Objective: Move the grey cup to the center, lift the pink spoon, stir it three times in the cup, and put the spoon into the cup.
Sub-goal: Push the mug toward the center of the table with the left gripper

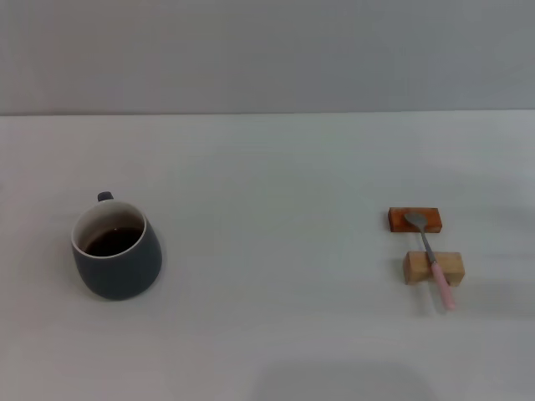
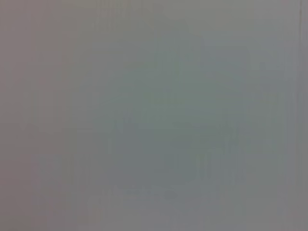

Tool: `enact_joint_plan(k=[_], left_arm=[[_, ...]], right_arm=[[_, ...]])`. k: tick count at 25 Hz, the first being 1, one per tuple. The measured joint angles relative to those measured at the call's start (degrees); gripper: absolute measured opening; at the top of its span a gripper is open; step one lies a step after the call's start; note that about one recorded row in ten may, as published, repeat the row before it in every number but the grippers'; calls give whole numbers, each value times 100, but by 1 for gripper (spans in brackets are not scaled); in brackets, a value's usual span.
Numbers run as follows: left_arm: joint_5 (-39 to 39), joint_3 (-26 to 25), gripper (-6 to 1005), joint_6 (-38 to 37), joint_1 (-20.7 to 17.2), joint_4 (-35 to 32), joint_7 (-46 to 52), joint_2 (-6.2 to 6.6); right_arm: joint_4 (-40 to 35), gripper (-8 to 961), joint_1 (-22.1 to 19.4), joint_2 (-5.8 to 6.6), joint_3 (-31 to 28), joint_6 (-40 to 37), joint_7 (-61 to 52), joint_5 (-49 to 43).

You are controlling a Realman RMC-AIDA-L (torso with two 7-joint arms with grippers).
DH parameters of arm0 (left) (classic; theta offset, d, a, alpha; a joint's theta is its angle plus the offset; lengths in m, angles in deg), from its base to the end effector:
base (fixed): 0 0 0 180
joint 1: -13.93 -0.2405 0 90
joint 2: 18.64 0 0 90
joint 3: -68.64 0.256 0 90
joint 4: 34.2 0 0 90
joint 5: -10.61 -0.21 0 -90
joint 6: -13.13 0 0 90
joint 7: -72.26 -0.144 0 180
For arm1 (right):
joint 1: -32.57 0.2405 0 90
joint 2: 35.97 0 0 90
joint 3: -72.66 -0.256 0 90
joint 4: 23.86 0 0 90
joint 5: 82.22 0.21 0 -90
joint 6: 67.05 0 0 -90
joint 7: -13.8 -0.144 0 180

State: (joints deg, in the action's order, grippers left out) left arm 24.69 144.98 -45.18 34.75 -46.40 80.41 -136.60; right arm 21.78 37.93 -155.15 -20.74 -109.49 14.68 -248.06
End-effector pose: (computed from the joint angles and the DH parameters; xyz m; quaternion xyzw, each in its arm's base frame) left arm -0.3936 0.3257 0.0638 -0.5526 -0.2992 -0.2508 0.7363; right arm 0.3490 0.3241 0.0766 -0.5991 0.2354 0.2366 0.7278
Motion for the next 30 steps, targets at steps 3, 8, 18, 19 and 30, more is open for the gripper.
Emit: enact_joint_plan(k=[3,8,18,19,30], left_arm=[[-7,19,787,-23,-8,8,-4,-7],[-10,27,786,-49,-54,13,-7,-19],[-11,31,786,-50,-94,16,-6,2],[-12,31,786,-50,-95,16,-5,2],[-11,39,787,-52,-53,24,-5,-8]], right_arm=[[-9,739,5,0,9,-1,1,0],[-12,739,8,0,44,10,3,-14],[36,739,-62,0,119,66,5,-8],[36,739,-62,0,122,67,4,-8],[283,739,-300,-15,393,69,-30,-1]])
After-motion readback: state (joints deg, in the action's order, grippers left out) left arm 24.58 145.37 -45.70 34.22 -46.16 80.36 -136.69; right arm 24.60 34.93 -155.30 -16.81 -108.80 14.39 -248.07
